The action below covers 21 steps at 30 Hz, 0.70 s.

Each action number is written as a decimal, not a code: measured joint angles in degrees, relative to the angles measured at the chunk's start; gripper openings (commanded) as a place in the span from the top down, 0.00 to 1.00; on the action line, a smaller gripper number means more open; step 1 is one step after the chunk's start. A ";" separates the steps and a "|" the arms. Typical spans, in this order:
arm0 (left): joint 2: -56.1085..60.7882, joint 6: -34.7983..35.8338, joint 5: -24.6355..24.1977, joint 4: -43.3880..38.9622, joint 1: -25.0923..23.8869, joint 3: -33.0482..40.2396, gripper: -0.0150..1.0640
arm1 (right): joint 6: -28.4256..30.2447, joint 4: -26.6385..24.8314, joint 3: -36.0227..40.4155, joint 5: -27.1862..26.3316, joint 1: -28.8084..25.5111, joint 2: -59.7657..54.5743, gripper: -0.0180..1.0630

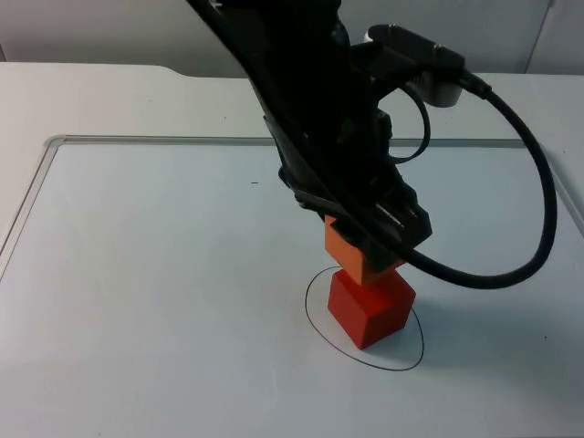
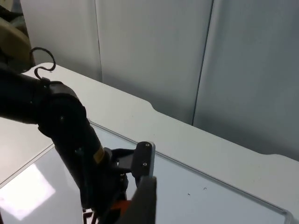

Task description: Pick up one cube with the left hand and another cube with the right hand. First place the cube in the right hand at the target position, then stack the cube in the left hand on top.

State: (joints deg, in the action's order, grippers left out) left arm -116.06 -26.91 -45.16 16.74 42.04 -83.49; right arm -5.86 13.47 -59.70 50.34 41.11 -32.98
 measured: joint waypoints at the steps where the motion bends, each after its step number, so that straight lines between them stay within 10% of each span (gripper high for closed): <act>1: -0.14 0.36 -0.12 -0.41 0.00 0.00 0.77 | 0.00 0.00 0.00 0.00 0.00 0.00 0.21; 21: -2.29 3.28 1.25 -1.62 3.79 -0.40 0.77 | 0.00 0.00 0.00 0.00 0.00 0.00 0.22</act>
State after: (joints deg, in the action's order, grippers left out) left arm -118.35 -23.64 -43.90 15.13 45.83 -83.89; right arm -5.86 13.47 -59.70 50.34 41.11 -32.98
